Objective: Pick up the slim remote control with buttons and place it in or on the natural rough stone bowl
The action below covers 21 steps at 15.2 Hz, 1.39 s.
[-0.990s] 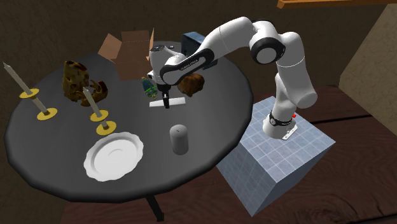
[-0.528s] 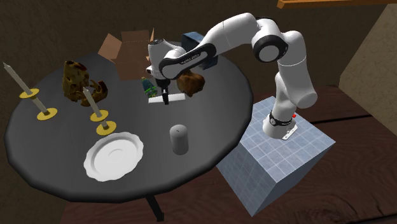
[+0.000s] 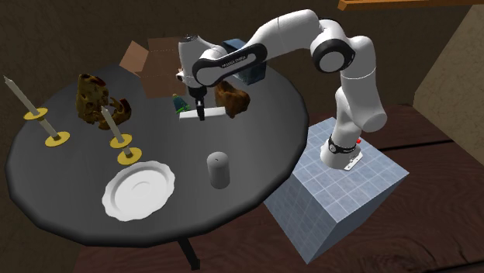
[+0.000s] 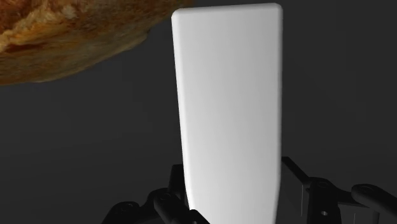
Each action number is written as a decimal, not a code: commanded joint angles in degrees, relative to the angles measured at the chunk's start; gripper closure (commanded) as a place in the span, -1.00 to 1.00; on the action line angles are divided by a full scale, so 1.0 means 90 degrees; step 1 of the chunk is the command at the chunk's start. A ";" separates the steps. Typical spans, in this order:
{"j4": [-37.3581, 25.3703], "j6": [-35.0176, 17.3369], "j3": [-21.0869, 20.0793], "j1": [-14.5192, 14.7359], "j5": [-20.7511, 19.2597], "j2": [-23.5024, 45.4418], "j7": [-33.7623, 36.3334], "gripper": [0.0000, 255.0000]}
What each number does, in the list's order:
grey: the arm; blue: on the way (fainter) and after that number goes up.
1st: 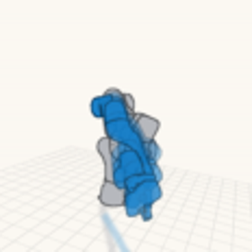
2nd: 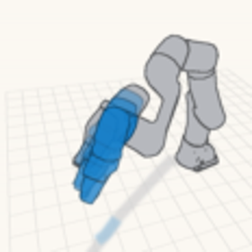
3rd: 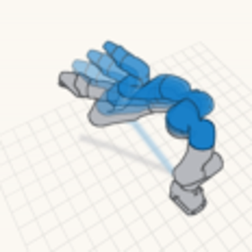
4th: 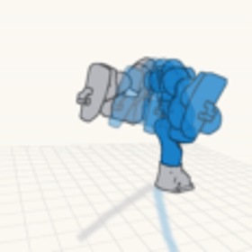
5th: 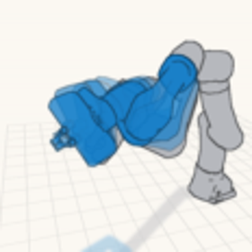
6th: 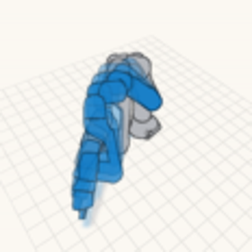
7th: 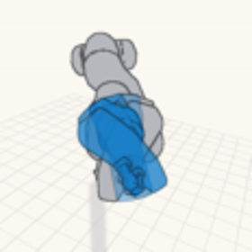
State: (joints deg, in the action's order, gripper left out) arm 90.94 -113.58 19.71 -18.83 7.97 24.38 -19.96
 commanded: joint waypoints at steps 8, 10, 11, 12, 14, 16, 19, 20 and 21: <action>-0.0565 0.0704 0.0038 -0.0016 -0.0070 -0.0150 0.0043 1.00; -0.0705 0.0864 0.0045 -0.0022 -0.0081 -0.0172 0.0051 1.00; -0.0779 0.0945 0.0048 -0.0025 -0.0086 -0.0181 0.0055 1.00; -0.0854 0.1027 0.0051 -0.0029 -0.0090 -0.0188 0.0058 1.00; -0.1012 0.1194 0.0056 -0.0039 -0.0096 -0.0198 0.0064 1.00; -0.1180 0.1363 0.0061 -0.0051 -0.0100 -0.0201 0.0069 1.00; -0.1451 0.1625 0.0067 -0.0073 -0.0101 -0.0192 0.0075 1.00; -0.1547 0.1714 0.0068 -0.0081 -0.0100 -0.0185 0.0076 1.00; -0.1646 0.1804 0.0070 -0.0091 -0.0098 -0.0176 0.0077 1.00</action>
State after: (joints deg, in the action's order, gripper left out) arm 77.13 -98.25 20.34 -19.59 7.07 22.69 -19.32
